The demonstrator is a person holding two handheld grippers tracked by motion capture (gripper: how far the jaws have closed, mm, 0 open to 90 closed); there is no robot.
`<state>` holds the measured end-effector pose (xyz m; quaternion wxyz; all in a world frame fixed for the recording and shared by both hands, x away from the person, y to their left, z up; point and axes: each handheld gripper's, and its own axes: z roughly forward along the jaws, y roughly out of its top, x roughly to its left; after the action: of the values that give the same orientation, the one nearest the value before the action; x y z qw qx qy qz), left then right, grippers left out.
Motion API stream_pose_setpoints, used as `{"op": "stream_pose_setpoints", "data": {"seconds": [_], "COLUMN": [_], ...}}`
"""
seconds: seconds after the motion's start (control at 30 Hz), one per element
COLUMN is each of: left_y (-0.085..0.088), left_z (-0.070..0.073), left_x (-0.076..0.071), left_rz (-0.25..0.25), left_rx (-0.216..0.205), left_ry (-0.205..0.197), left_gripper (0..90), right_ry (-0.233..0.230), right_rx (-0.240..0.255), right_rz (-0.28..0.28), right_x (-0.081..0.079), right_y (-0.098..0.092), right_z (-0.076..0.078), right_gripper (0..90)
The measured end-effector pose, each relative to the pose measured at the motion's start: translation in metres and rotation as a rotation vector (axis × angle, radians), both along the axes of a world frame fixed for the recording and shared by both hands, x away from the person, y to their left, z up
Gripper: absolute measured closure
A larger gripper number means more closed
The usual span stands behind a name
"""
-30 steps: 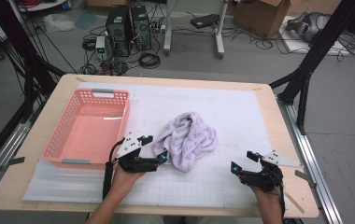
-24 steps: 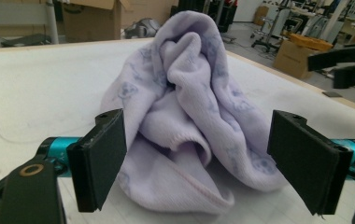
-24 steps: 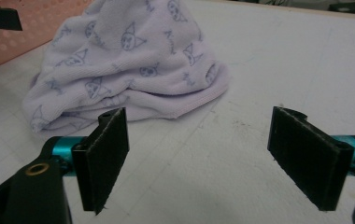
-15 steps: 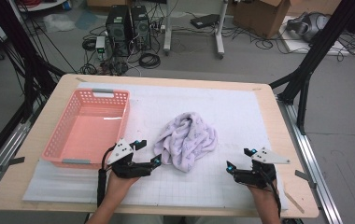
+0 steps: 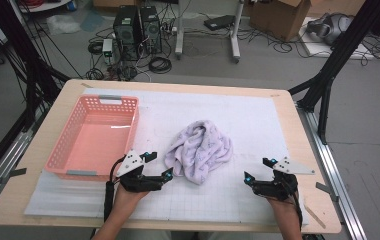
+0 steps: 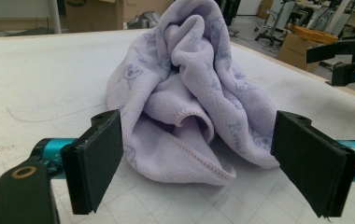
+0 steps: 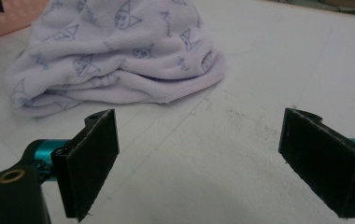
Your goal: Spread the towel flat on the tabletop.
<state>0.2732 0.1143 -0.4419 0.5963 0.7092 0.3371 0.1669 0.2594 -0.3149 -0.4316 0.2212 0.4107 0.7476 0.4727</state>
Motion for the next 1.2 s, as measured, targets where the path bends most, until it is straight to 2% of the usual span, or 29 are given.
{"op": "stream_pose_setpoints", "data": {"seconds": [0.1,0.13,0.2,0.3,0.4,0.57,0.67,0.77,0.87,0.97,1.0,1.03,1.07,1.1,1.13,1.2], "left_y": [0.000,-0.001,-0.003,-0.006,-0.009,-0.022,-0.032,-0.046,-0.061,-0.077,-0.082,-0.085,-0.087,-0.087,-0.086,-0.082], "left_z": [0.001,0.000,-0.001,-0.002,-0.001,0.002,0.002,0.003,0.005,0.003,0.002,0.001,0.000,0.001,0.002,0.007], "left_x": [0.001,0.001,0.002,0.002,0.002,0.005,0.013,0.024,0.032,0.041,0.042,0.043,0.043,0.043,0.043,0.041], "left_rz": [-0.007,-0.013,-0.024,-0.044,-0.048,-0.103,-0.130,-0.166,-0.172,-0.169,-0.171,-0.170,-0.171,-0.173,-0.177,-0.192], "left_rx": [-0.005,-0.002,0.015,0.030,0.048,0.113,0.123,0.173,0.206,0.282,0.312,0.349,0.373,0.360,0.342,0.280], "left_ry": [0.002,0.005,0.009,0.016,0.005,-0.005,0.013,0.046,0.049,0.067,0.069,0.061,0.054,0.054,0.060,0.067], "left_gripper": [17.6,17.7,17.8,19.2,24.1,33.0,36.2,37.3,36.8,36.1,39.0,48.4,62.8,70.2,73.3,74.9], "right_ry": [0.013,-0.002,0.007,0.017,0.017,0.020,0.034,0.048,0.058,0.065,0.075,0.088,0.097,0.108,0.113,0.112], "right_rx": [0.006,-0.008,-0.033,-0.030,-0.031,-0.019,-0.019,-0.020,-0.030,-0.033,-0.032,-0.030,-0.027,-0.029,-0.044,-0.064], "right_rz": [0.005,0.017,0.042,0.039,0.042,0.040,0.047,0.055,0.073,0.093,0.105,0.114,0.125,0.131,0.136,0.150], "right_x": [0.001,0.001,0.001,0.001,0.001,-0.001,0.000,0.001,0.001,0.002,0.003,0.003,0.004,0.005,0.006,0.008], "right_y": [0.002,0.003,0.004,0.003,0.003,0.001,0.000,0.000,0.003,0.006,0.008,0.011,0.014,0.018,0.022,0.029], "right_z": [-0.001,-0.001,-0.001,-0.003,-0.003,-0.003,-0.005,-0.006,-0.007,-0.010,-0.011,-0.013,-0.014,-0.016,-0.017,-0.016], "right_gripper": [11.1,12.7,15.0,15.0,15.0,15.0,15.0,15.1,15.7,16.4,16.8,17.0,17.0,17.0,18.0,18.6]}}
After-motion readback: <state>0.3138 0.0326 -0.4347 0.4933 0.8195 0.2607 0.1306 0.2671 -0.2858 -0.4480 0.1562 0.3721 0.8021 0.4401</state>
